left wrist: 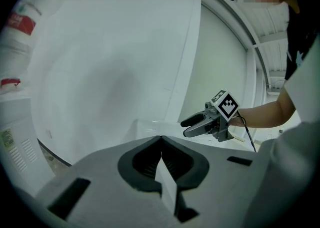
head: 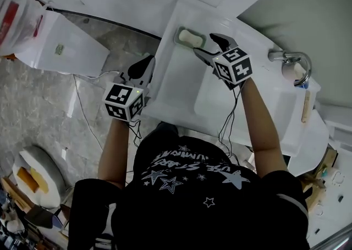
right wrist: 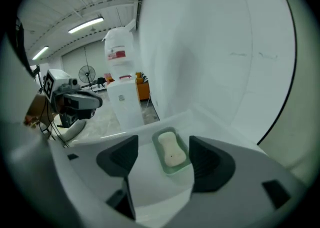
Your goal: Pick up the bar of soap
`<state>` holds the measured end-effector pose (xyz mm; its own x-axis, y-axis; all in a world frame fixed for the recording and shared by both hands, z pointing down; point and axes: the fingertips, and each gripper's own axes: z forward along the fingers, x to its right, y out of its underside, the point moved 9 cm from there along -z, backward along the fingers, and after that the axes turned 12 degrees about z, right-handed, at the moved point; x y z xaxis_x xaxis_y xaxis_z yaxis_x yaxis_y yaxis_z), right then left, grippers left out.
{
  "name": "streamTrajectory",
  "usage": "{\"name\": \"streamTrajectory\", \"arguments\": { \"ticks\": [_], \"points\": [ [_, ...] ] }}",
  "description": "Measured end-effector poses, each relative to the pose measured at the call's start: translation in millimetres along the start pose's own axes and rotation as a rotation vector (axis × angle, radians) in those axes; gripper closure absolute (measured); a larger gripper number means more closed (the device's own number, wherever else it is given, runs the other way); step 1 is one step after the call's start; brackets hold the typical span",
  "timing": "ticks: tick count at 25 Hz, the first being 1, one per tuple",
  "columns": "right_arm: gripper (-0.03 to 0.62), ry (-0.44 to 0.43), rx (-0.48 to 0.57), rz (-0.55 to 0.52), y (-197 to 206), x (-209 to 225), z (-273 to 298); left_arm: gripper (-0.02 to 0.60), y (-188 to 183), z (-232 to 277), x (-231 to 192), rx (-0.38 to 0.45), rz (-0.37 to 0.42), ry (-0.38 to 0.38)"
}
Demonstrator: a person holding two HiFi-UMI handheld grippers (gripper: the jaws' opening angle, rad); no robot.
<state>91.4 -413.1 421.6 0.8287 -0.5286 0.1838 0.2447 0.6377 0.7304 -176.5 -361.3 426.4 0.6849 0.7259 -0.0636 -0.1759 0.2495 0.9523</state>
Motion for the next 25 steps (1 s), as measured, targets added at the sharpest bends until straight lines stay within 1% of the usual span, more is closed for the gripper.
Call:
{"name": "streamTrajectory", "arguments": {
  "ticks": [2,4,8,11,17,22,25],
  "points": [
    [0.292,0.016,-0.038,-0.027,-3.2,7.5,14.4,0.572,4.8,4.2,-6.9,-0.006,-0.013,-0.002],
    [0.295,0.032,-0.074,-0.056,-5.0,13.5,26.8,0.572,10.2,7.0,-12.0,-0.013,-0.029,-0.004],
    [0.33,0.023,-0.157,-0.125,-5.4,16.2,46.4,0.572,18.9,10.4,-20.5,-0.03,-0.059,-0.009],
    [0.343,0.006,-0.214,-0.168,-3.3,15.7,59.1,0.572,23.1,12.9,-25.5,-0.037,-0.071,-0.013],
    [0.367,-0.005,-0.305,-0.23,3.0,20.6,82.7,0.572,26.3,18.1,-31.2,-0.037,-0.069,-0.024],
    [0.368,-0.017,-0.375,-0.278,4.7,16.4,95.6,0.572,31.8,19.2,-32.5,-0.046,-0.079,-0.029],
    [0.375,-0.008,-0.407,-0.314,1.3,13.8,102.0,0.572,34.9,19.1,-32.5,-0.05,-0.085,-0.029]
  ]
}}
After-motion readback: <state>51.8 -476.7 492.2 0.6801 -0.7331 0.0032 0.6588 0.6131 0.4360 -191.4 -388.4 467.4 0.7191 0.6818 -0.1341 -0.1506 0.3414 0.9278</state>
